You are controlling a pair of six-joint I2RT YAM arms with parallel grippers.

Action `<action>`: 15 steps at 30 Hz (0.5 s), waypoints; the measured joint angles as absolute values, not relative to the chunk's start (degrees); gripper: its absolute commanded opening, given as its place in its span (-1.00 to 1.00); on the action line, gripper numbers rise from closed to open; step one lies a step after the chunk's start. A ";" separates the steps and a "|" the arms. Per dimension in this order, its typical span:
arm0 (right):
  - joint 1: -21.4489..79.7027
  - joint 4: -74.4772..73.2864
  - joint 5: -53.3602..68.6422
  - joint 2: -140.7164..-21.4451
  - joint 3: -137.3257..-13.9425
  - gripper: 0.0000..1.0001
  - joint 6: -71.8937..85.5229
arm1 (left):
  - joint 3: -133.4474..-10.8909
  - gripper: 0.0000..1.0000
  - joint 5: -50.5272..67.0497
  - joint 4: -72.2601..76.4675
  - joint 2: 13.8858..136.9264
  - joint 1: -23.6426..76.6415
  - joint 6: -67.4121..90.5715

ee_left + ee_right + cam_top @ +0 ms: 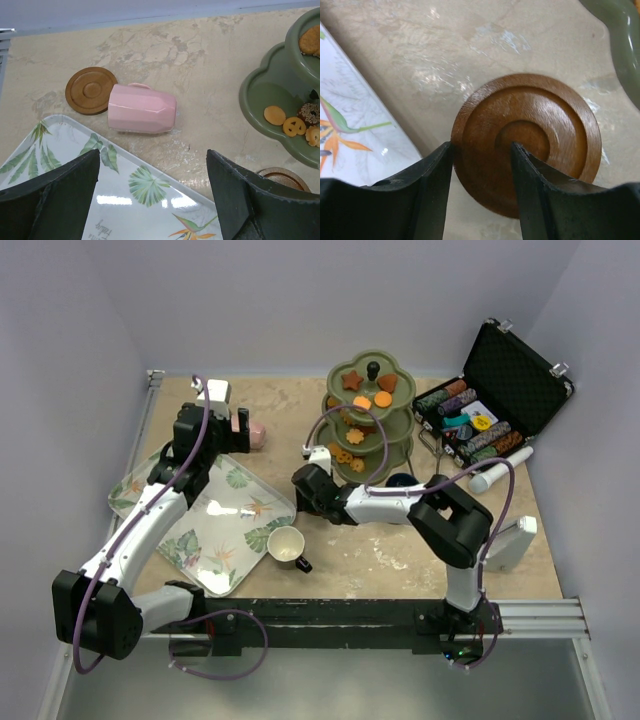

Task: Serve the afternoon tea
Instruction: Move the coaster to the center of the board.

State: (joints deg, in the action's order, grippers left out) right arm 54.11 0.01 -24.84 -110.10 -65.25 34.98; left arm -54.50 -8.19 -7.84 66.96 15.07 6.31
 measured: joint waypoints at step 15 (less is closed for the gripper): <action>53.58 -1.67 -24.91 -103.11 -57.21 0.00 38.37 | -54.50 0.83 -8.21 -7.81 66.96 15.07 6.31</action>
State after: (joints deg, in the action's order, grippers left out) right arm 53.58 -1.67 -24.91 -103.11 -57.21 38.37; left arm -54.50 -8.21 -7.81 66.96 15.07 6.31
